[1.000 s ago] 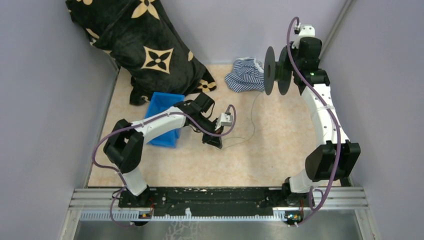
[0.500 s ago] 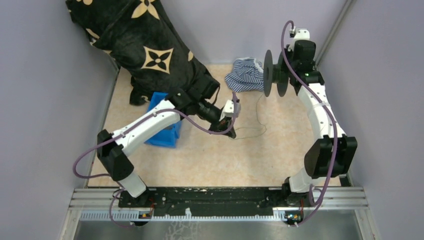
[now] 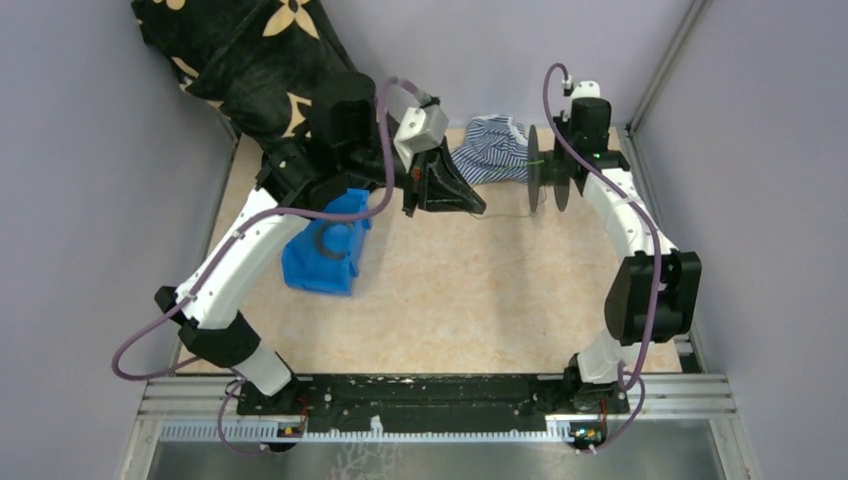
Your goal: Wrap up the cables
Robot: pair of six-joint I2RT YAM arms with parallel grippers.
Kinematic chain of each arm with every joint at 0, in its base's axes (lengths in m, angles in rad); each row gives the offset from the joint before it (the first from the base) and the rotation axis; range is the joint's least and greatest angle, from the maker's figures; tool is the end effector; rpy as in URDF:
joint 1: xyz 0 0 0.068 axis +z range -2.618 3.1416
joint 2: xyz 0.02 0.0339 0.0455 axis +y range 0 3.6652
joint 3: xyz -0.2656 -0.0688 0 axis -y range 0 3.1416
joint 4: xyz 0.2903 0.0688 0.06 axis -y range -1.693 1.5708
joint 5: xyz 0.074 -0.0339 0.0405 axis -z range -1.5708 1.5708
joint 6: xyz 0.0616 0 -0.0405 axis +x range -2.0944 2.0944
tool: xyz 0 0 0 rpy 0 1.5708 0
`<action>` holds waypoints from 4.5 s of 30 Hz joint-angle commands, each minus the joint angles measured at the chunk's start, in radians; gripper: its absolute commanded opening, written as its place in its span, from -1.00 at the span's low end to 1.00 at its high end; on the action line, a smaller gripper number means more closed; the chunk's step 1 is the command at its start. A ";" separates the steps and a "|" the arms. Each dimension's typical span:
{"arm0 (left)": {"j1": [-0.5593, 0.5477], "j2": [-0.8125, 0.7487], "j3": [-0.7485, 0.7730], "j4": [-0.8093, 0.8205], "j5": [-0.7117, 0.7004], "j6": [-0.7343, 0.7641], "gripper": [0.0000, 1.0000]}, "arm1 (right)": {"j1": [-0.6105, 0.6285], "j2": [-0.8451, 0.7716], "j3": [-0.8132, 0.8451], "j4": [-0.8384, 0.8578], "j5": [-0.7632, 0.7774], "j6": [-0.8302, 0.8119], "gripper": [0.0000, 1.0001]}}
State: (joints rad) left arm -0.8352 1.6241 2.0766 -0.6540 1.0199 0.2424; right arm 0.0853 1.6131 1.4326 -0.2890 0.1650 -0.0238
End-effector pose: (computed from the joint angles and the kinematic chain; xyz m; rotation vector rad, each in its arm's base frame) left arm 0.2114 -0.3118 0.5383 1.5354 1.0588 -1.3121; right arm 0.4470 0.0281 0.3248 -0.0078 2.0358 -0.1297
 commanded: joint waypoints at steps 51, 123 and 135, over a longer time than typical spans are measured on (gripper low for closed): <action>0.494 0.304 0.247 0.460 -0.578 -0.519 -1.00 | 0.053 -0.437 -0.418 -0.012 -0.603 -0.216 -1.00; 0.353 0.040 -0.927 0.744 -0.482 0.011 -1.00 | 0.071 -0.310 0.219 -0.108 -0.490 0.326 -1.00; 0.163 0.025 -0.978 0.657 -0.594 0.232 -1.00 | 0.030 -0.273 0.190 -0.064 -0.283 0.355 -1.00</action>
State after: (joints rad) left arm -0.6189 1.6859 1.1374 0.0303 0.4732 0.3576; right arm 0.1360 1.3426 1.5860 -0.4969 -0.2268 0.3111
